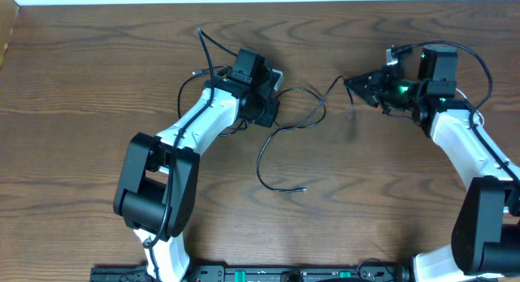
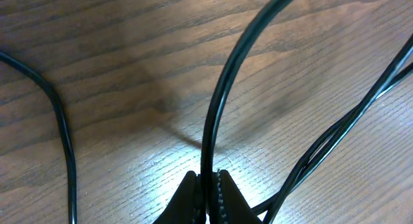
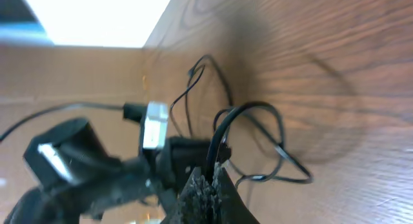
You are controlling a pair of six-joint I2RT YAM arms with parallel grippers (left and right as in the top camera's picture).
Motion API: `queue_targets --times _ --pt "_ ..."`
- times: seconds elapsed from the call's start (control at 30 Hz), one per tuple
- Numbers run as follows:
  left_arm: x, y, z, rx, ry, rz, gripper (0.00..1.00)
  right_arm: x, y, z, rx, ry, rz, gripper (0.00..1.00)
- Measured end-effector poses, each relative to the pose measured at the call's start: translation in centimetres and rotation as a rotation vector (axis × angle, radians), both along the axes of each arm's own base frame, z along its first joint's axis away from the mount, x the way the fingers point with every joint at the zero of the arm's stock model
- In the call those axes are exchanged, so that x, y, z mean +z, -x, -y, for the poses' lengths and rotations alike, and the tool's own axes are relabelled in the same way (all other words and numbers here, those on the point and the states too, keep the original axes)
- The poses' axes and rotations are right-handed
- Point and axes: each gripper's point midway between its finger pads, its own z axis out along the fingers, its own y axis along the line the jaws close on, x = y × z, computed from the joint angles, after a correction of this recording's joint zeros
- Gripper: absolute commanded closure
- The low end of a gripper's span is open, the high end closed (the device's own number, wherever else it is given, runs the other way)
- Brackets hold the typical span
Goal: Untangle cables
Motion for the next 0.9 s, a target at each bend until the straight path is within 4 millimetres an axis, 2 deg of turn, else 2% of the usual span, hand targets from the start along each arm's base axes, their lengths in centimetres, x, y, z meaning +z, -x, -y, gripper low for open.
queue_targets --times 0.17,0.3,0.57,0.73,0.9 --pt "0.0 0.0 0.0 0.0 -0.001 0.0 0.93 0.3 1.2 -2.3 0.111 0.006 0.064 0.99" --pt "0.0 0.0 -0.1 -0.003 -0.004 0.003 0.92 -0.5 2.4 -3.3 0.177 0.046 0.078 0.99" --pt "-0.1 0.2 -0.1 -0.048 -0.018 0.015 0.93 -2.4 2.3 -1.9 0.195 0.205 0.152 0.99" --pt "0.0 0.4 -0.2 -0.062 -0.023 0.013 0.93 -3.8 1.9 -0.2 0.171 0.313 0.157 0.99" --pt "2.0 0.6 0.2 -0.075 0.014 0.042 0.93 -5.3 1.8 1.5 0.159 0.44 0.158 0.99"
